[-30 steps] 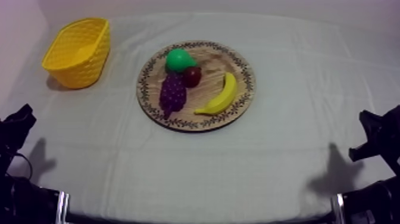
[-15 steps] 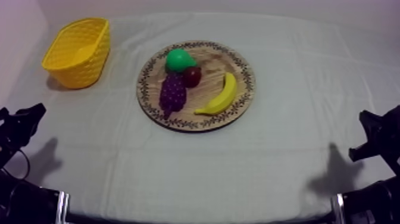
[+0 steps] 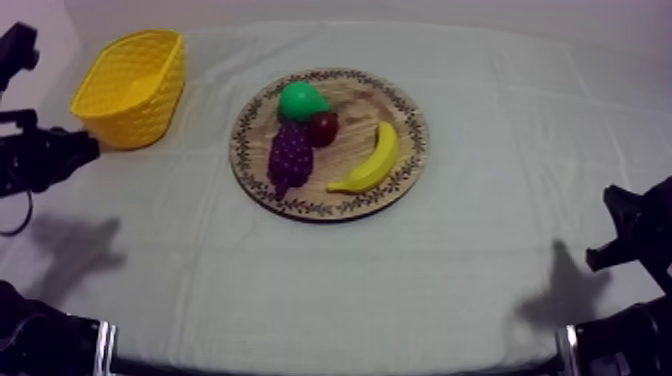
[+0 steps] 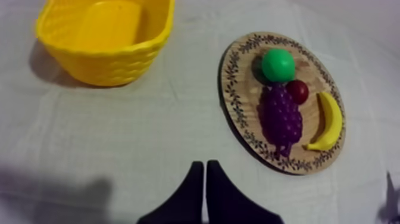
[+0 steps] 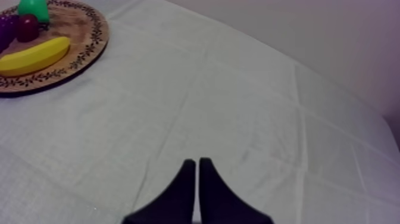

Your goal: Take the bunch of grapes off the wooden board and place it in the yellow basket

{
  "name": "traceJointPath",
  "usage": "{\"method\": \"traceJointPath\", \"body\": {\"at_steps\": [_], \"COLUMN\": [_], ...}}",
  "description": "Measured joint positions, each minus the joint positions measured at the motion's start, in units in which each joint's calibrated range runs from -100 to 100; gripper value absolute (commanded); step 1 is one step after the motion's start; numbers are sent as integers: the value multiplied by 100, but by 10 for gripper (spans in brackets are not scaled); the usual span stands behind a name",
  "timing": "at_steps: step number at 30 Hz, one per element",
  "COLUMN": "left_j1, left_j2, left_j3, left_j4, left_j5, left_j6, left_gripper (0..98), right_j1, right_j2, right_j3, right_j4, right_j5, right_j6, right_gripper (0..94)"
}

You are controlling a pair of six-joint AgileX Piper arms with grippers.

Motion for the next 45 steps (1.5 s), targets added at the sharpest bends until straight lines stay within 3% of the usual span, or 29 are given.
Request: {"method": "traceJointPath", "body": {"at_steps": [15,25,32,36,45], "left_j1": [723,1278,1737,1902,1959], "left_j2": [2761,4278,5195,5610,6161], "left_j3": [-2926,-4358,-5462,-5918,-6154], "left_j4": [148,229,140,88,46], "left_j5": [2096,2605,3137,3381,3510], "left_j6": [264,653,806,910,1028], "left_gripper": [1,2,40,141,567], "right_j1": [0,0,0,0,0], "right_j2": [0,0,0,0,0], "right_j3": [0,0,0,0,0], "right_j4": [0,0,0,0,0], "right_j5": [0,0,0,0,0], "right_j6": [0,0,0,0,0], "right_gripper": [3,3,3,3,3]}}
